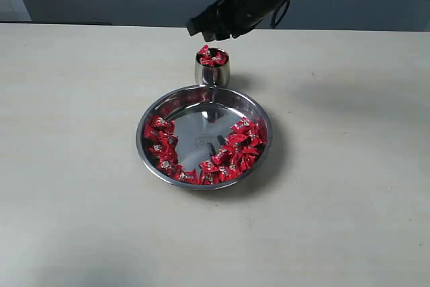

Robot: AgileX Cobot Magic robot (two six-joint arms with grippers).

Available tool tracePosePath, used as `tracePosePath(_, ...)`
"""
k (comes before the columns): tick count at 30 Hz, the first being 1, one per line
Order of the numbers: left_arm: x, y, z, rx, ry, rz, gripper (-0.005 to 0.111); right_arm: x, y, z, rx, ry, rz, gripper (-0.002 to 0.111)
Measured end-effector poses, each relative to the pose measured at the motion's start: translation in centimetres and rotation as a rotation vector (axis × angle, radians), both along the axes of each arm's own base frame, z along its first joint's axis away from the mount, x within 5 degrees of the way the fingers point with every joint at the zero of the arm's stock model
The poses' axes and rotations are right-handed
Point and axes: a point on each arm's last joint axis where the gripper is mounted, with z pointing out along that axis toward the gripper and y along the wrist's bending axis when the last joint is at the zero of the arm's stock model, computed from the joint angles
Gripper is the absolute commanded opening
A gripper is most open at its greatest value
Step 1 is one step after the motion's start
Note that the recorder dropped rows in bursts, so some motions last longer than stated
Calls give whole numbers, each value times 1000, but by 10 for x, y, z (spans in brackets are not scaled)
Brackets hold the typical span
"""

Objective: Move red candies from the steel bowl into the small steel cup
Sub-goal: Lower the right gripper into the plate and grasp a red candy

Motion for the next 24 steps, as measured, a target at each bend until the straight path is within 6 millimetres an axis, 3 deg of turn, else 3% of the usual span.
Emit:
tracePosePath(8, 0, 0, 0, 0, 0, 0, 0, -23, 4, -2, 35, 253, 59, 33)
tracePosePath(13, 0, 0, 0, 0, 0, 0, 0, -32, 8, -5, 6, 305, 111, 33)
tracePosePath(24, 0, 0, 0, 0, 0, 0, 0, -51, 44, -48, -48, 395, 222, 33)
